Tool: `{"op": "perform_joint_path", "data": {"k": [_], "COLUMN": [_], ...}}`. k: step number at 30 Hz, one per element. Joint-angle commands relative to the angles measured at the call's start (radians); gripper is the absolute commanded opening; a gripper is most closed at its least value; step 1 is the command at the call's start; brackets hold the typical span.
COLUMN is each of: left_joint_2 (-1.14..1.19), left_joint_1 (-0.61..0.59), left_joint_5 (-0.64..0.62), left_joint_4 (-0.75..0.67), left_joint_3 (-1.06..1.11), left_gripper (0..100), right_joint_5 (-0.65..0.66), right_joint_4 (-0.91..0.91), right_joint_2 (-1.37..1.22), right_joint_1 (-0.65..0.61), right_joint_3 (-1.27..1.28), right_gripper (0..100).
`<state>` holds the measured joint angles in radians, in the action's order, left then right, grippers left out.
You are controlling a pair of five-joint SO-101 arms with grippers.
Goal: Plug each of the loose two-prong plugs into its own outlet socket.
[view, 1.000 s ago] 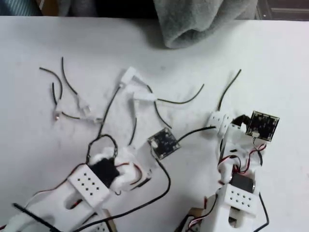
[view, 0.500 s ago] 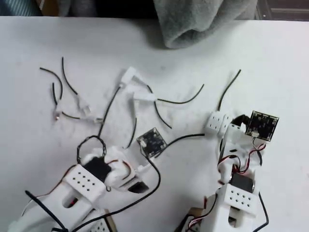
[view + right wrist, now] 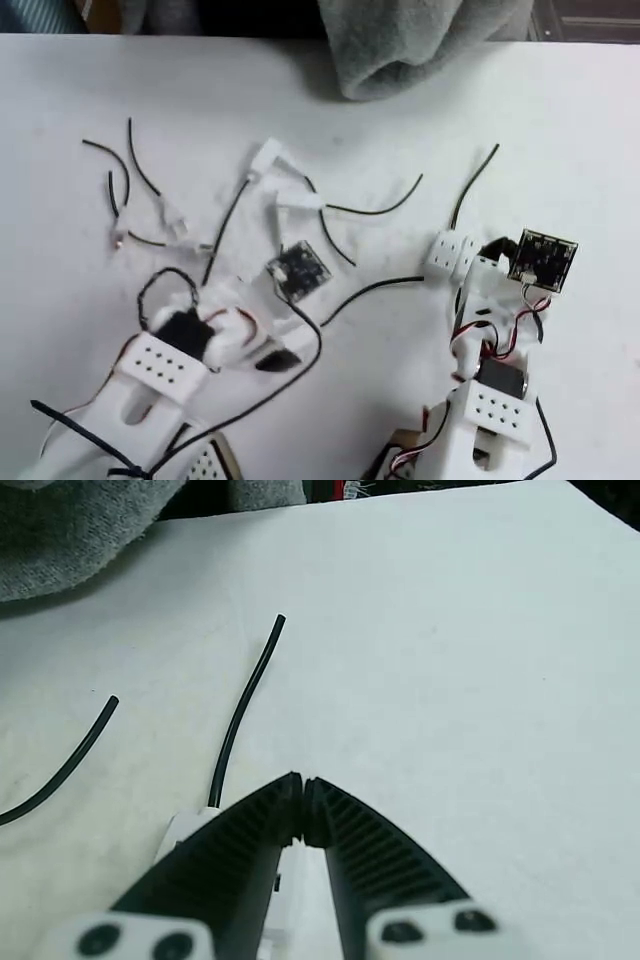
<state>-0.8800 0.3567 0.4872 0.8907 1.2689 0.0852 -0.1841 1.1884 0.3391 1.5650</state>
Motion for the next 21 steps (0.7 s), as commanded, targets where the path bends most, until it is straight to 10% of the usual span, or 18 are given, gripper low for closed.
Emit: {"op": "perform_joint_path", "data": {"k": [1,21], "left_joint_2": [-0.021,-0.019], "left_joint_1": [-0.107,-0.498], "left_joint_5": [0.061,0.118], "left_joint_4": [-0.063,-0.163], "left_joint_3": [-0.041,-0.181], "left_gripper": [39,38], "right_joint_5": [0.005,0.005], "right_joint_4": [0.015,0.015], "right_joint_2": [0.001,0.001], "right_joint_1": [-0.001,-0.001], "right_joint_3": [-0.003,-0.003], "right_gripper": [2.4,2.4]}}
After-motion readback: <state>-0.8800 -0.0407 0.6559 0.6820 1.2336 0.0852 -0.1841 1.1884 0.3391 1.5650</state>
